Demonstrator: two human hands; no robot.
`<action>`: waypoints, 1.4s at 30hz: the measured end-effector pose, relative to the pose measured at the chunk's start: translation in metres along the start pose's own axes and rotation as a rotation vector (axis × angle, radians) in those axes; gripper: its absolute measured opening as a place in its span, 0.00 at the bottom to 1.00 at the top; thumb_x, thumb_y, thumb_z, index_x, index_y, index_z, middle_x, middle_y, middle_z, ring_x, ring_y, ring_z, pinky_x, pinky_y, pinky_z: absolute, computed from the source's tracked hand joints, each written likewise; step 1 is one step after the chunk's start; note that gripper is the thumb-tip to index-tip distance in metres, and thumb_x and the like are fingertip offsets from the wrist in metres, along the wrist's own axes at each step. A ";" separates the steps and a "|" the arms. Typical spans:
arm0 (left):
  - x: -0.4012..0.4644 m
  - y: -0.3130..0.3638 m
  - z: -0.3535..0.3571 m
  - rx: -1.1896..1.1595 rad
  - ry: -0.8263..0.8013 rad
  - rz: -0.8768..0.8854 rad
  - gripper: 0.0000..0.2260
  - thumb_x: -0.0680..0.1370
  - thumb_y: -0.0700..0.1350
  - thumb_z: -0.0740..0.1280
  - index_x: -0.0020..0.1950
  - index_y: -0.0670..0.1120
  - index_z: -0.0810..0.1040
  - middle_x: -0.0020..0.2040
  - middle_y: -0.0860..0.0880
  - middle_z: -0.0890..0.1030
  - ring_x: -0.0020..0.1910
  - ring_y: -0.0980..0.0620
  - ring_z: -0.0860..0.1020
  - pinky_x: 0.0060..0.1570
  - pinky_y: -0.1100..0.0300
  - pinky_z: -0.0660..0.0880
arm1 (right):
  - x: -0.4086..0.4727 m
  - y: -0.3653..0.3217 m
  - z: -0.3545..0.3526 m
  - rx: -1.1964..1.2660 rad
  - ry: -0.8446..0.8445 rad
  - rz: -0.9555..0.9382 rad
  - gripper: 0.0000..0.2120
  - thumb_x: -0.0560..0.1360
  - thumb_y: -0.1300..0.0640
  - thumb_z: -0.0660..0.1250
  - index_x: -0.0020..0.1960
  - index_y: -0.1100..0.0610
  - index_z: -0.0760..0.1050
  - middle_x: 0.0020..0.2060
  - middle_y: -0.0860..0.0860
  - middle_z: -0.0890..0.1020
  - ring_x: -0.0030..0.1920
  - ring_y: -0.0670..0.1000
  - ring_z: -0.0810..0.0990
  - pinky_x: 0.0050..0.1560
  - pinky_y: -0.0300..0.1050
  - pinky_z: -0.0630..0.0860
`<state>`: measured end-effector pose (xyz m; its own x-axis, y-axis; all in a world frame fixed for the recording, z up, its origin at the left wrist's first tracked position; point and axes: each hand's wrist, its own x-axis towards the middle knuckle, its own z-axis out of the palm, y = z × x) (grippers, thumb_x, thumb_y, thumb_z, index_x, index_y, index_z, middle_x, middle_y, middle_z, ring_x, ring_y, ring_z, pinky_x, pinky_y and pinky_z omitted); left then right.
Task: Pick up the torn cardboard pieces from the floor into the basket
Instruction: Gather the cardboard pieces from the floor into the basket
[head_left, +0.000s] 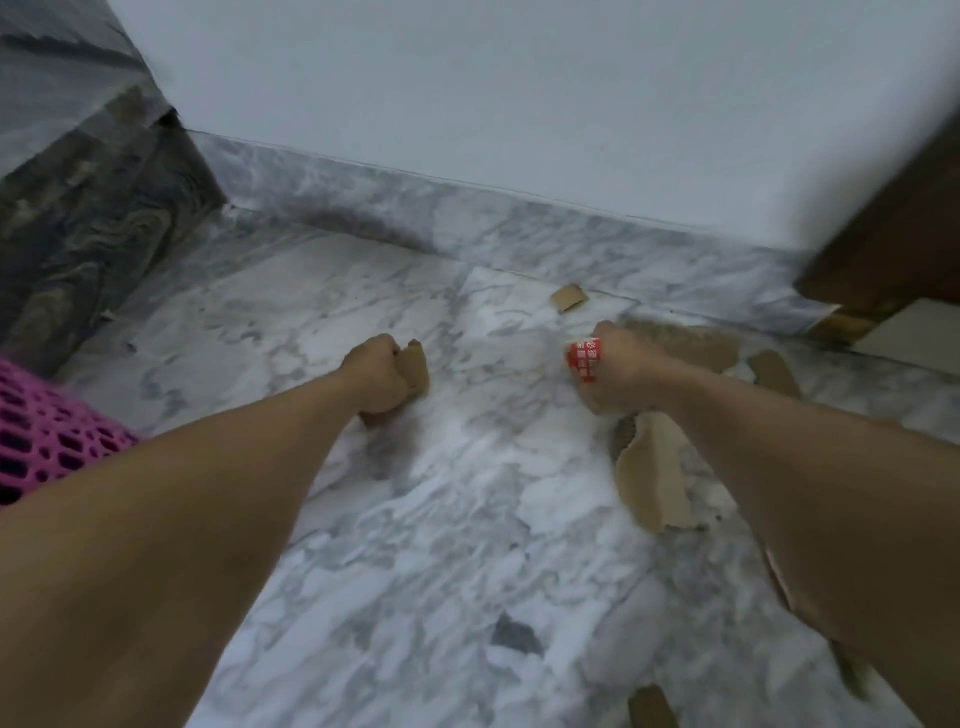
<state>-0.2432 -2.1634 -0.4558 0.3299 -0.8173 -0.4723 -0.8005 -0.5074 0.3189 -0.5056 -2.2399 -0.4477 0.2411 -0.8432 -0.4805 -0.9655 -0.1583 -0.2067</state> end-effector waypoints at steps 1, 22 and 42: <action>-0.001 0.017 0.002 0.007 -0.003 0.030 0.18 0.76 0.38 0.65 0.65 0.39 0.69 0.64 0.40 0.72 0.61 0.41 0.72 0.55 0.55 0.70 | 0.000 0.010 -0.004 0.008 -0.022 0.017 0.18 0.61 0.43 0.65 0.41 0.55 0.65 0.36 0.51 0.71 0.46 0.56 0.74 0.35 0.40 0.67; 0.043 0.208 0.077 0.242 -0.031 0.382 0.13 0.74 0.42 0.67 0.58 0.47 0.74 0.74 0.46 0.57 0.71 0.41 0.58 0.66 0.47 0.65 | 0.012 0.136 -0.016 0.048 0.137 0.096 0.30 0.75 0.41 0.61 0.74 0.37 0.52 0.72 0.59 0.63 0.67 0.69 0.66 0.67 0.59 0.67; -0.054 0.222 0.124 -0.067 -0.118 0.306 0.09 0.70 0.36 0.68 0.37 0.48 0.72 0.43 0.49 0.77 0.44 0.49 0.75 0.31 0.62 0.69 | -0.076 0.182 -0.014 0.312 0.079 0.023 0.21 0.71 0.64 0.68 0.62 0.54 0.67 0.50 0.54 0.75 0.49 0.57 0.76 0.43 0.46 0.72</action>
<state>-0.5010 -2.1978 -0.4615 0.0163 -0.8993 -0.4371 -0.8178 -0.2635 0.5117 -0.7009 -2.2120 -0.4367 0.1991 -0.8841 -0.4228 -0.8912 0.0160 -0.4533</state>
